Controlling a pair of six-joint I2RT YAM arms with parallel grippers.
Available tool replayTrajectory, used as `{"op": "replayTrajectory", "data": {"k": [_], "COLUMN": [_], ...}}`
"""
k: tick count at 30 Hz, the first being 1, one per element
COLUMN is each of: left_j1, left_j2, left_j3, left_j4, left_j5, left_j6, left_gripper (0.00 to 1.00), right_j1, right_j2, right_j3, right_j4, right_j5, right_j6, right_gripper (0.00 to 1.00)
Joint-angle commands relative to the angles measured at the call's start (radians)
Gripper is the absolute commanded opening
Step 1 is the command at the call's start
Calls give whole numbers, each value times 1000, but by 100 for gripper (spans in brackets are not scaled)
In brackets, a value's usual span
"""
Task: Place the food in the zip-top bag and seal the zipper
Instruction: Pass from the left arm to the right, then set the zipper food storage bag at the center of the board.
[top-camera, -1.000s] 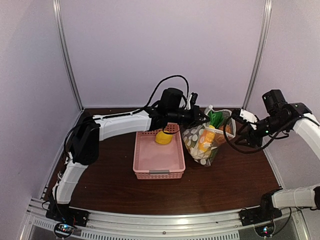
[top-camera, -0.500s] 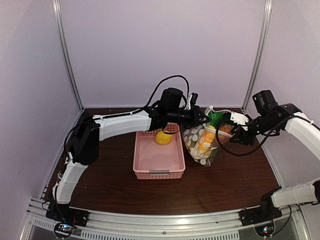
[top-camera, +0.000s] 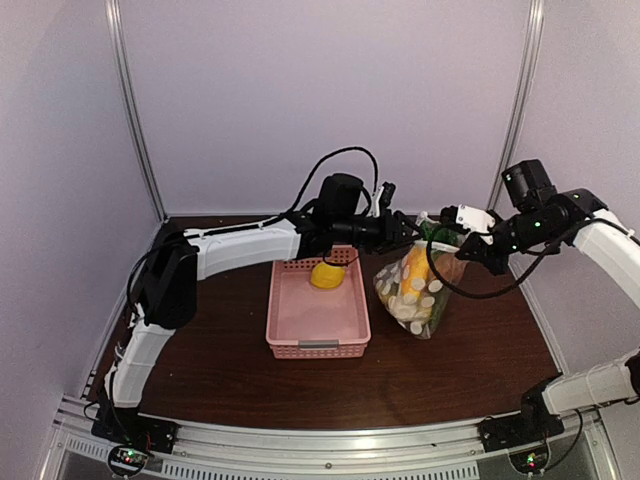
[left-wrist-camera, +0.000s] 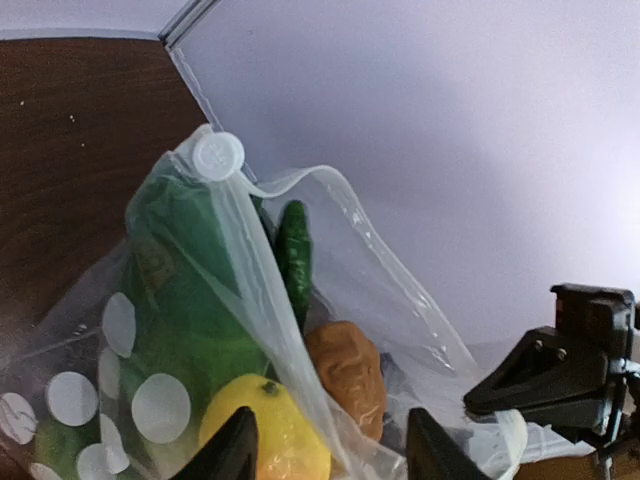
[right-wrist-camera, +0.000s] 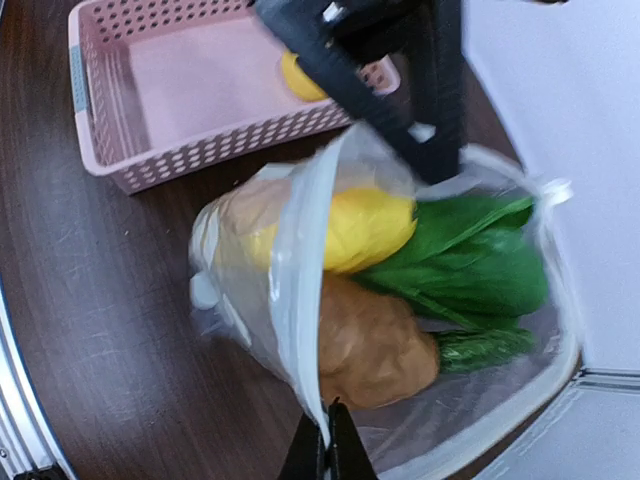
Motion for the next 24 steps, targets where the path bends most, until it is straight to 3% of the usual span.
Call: {"op": "replayTrajectory", "data": {"k": [1, 2, 4, 12, 18, 24], "left_j1": [28, 29, 32, 34, 40, 40], "left_j2": [-99, -113, -123, -114, -114, -112], "left_j3": [3, -8, -10, -47, -55, -138], "left_j4": [26, 25, 25, 27, -14, 16], "left_j5": [-26, -52, -60, -23, -25, 3], "left_j6": [123, 143, 163, 151, 160, 127], "left_gripper": [64, 70, 73, 71, 71, 71], "right_j1": [13, 33, 45, 61, 59, 64], "right_j2": [-136, -133, -93, -94, -85, -131], "right_j3": [82, 72, 101, 34, 67, 84], "right_j4": [39, 31, 1, 95, 80, 55], "right_j5": [44, 53, 100, 160, 252, 167], "right_j6": [70, 68, 95, 146, 69, 19], "right_gripper": [0, 0, 0, 0, 0, 0]}}
